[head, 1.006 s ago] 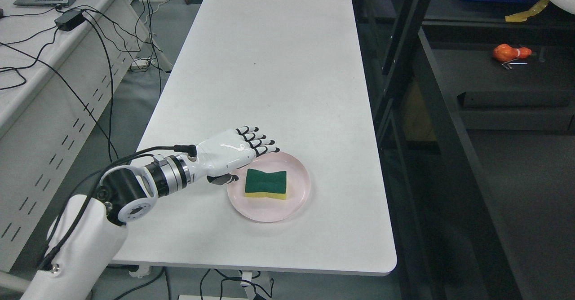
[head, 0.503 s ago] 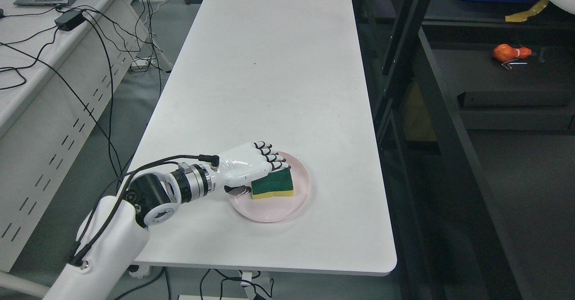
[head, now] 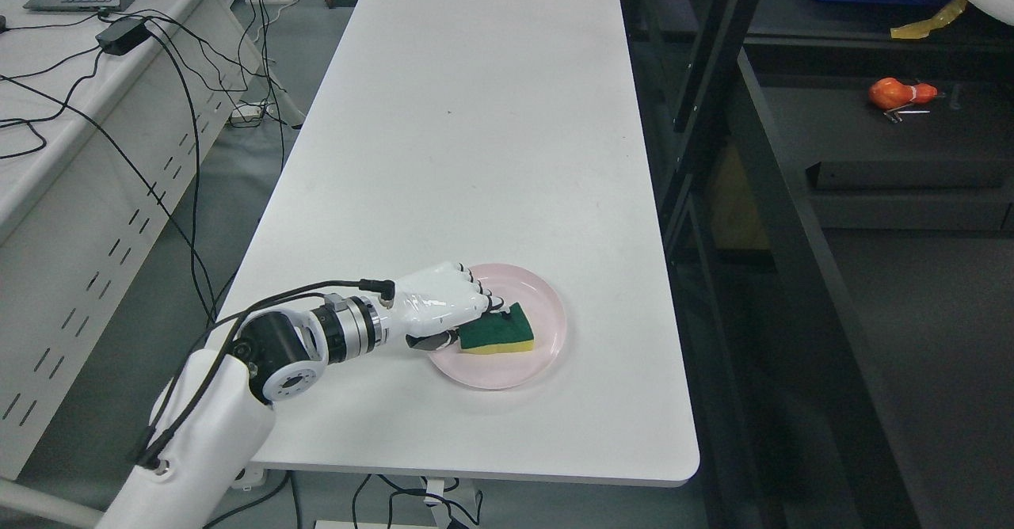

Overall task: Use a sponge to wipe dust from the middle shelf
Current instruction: 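Lower the left hand over the sponge and close fingers around it, then lift the sponge off the plate with the left hand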

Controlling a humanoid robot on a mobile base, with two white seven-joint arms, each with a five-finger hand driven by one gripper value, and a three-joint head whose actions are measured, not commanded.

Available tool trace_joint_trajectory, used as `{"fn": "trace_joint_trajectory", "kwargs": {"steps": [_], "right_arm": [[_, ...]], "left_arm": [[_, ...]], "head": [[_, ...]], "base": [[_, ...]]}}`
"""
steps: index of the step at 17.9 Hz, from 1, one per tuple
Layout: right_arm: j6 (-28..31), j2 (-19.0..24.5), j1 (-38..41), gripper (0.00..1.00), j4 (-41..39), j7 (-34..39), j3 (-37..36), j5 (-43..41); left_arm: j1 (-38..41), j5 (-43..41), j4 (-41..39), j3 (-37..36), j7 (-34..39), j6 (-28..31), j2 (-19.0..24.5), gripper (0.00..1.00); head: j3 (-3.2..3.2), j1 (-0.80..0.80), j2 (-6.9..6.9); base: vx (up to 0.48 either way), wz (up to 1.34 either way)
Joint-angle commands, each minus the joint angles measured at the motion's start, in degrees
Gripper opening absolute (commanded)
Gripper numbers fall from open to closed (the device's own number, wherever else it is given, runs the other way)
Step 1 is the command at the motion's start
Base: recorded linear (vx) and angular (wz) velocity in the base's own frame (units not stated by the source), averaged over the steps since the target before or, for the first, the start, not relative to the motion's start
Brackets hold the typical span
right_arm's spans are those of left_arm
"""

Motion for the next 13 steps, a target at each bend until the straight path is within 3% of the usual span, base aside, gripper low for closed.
{"fn": "trace_joint_trajectory", "kwargs": {"steps": [1, 6, 9, 11, 13], "right_arm": [[0.03, -1.00, 0.00, 1.00, -1.00, -0.04, -0.01, 0.00], [0.03, -1.00, 0.00, 1.00, -1.00, -0.04, -0.01, 0.00], [0.03, -1.00, 0.00, 1.00, -1.00, -0.04, -0.01, 0.00], [0.03, -1.00, 0.00, 1.00, -1.00, -0.04, -0.01, 0.00], [0.03, -1.00, 0.00, 1.00, -1.00, -0.04, -0.01, 0.00]], "left_arm": [[2.06, 7.42, 1.34, 10.90, 0.19, -3.51, -1.05, 0.00], [2.50, 16.64, -0.93, 21.09, 0.19, -4.04, -1.04, 0.00], [2.50, 33.66, -1.47, 24.71, 0.28, -2.90, -2.10, 0.00], [3.81, 46.32, -1.47, 25.68, 0.89, 1.82, -2.97, 0.00], [4.17, 54.79, -1.47, 27.51, 1.33, 7.10, -7.53, 0.00]], "head": [[0.00, 0.00, 0.00], [0.00, 0.00, 0.00], [0.00, 0.00, 0.00], [0.00, 0.00, 0.00], [0.00, 0.00, 0.00]], "base": [[0.000, 0.00], [0.000, 0.00], [0.000, 0.00], [0.000, 0.00], [0.000, 0.00]]}}
